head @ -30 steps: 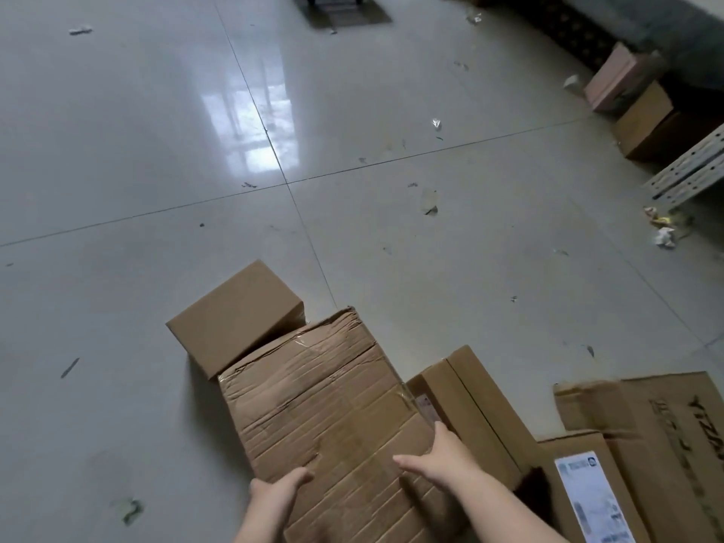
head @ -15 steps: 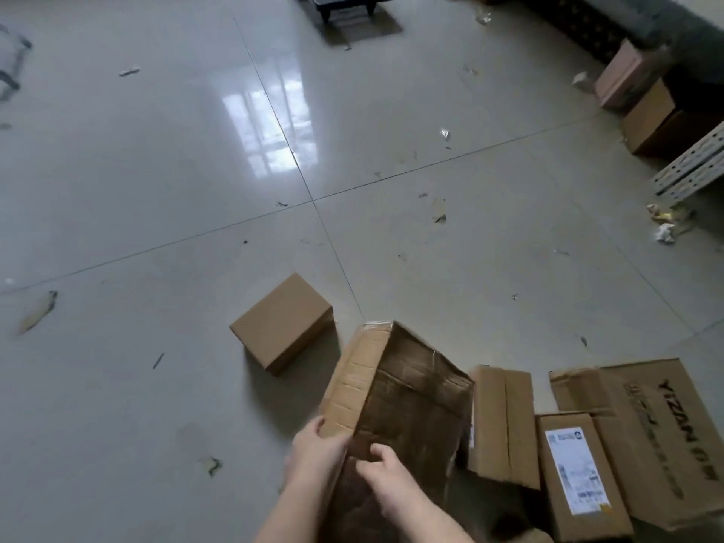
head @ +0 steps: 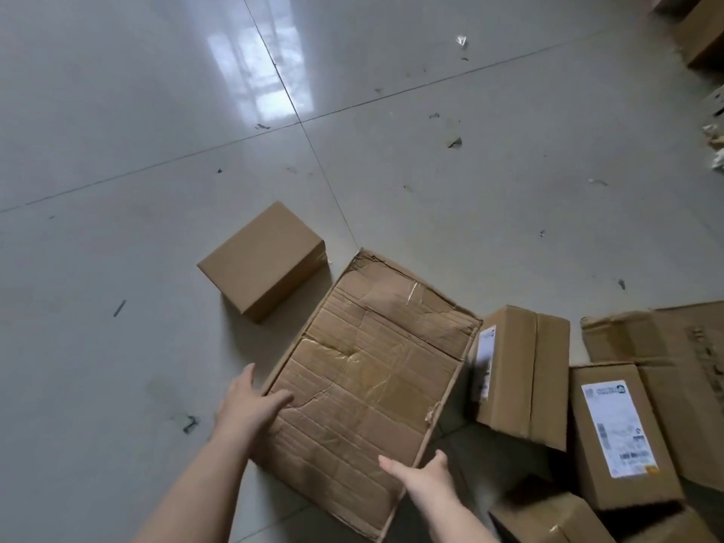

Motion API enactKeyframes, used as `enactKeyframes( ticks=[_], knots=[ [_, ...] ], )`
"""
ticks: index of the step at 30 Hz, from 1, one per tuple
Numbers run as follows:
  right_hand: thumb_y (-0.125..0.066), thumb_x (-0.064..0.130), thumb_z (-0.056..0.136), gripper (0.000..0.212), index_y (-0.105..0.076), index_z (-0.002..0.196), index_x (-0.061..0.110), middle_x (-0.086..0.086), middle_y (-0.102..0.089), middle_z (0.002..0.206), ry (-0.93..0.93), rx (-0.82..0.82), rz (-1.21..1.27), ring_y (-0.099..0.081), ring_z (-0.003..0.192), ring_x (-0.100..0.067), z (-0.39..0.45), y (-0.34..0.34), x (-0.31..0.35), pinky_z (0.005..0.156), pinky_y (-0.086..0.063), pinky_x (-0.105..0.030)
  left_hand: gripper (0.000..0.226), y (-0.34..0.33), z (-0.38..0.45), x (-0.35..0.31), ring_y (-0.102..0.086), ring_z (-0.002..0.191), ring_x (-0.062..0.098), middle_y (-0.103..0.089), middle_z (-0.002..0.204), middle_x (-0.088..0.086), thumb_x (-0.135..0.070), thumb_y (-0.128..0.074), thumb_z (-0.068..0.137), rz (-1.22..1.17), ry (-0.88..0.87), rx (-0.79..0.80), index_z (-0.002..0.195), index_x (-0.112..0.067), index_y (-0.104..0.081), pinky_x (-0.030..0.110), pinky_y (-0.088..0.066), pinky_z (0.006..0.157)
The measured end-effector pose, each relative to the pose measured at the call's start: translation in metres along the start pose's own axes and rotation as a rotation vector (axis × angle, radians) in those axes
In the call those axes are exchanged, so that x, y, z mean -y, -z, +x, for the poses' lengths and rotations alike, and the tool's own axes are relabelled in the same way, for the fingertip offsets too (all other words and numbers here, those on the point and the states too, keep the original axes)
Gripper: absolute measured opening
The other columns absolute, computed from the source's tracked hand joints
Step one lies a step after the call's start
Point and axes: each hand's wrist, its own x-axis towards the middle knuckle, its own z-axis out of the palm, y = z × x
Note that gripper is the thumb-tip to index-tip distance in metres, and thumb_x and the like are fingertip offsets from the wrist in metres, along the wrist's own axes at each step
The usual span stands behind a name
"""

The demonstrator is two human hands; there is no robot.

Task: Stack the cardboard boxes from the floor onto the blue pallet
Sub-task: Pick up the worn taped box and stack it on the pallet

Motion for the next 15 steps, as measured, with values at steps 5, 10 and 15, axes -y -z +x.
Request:
enactKeyframes(
  ticks=[5, 10, 15],
  knots=[
    [-0.089, 0.02, 0.056, 0.109, -0.024, 0.138, -0.008, -0.022, -0.042, 0.14, -0.085, 0.092, 0.214, -0.043, 0.128, -0.032, 0.022, -0.014, -0.011, 0.109, -0.032, -0.04, 0.094, -0.019, 0.005, 0.019, -0.044, 0.127, 0.034, -0.046, 0.14, 0.02, -0.032, -0.071, 0.053, -0.128, 0.124, 0.107, 0.138, -0.006, -0.039, 0.039, -0.034, 0.106],
    [-0.082, 0.004, 0.063, 0.071, -0.045, 0.123, 0.0, -0.018, -0.063, 0.114, 0.03, 0.114, 0.448, -0.061, 0.097, -0.028, 0.021, -0.007, -0.003, 0.089, -0.047, -0.037, 0.077, -0.02, -0.004, 0.011, -0.054, 0.114, 0.033, -0.059, 0.123, 0.018, -0.035, -0.074, 0.05, -0.212, 0.026, 0.036, 0.121, -0.012, -0.054, 0.045, -0.042, 0.101],
    [-0.076, 0.0, 0.069, 0.057, -0.05, 0.12, 0.004, -0.018, -0.066, 0.11, 0.27, 0.131, 0.502, -0.064, 0.098, -0.03, -0.012, 0.022, 0.058, 0.089, -0.05, -0.041, 0.052, 0.006, -0.016, -0.03, -0.058, 0.102, 0.035, -0.055, 0.117, 0.014, -0.026, -0.082, 0.065, -0.297, -0.07, -0.059, 0.107, -0.018, -0.052, 0.046, -0.056, 0.075]
  ],
)
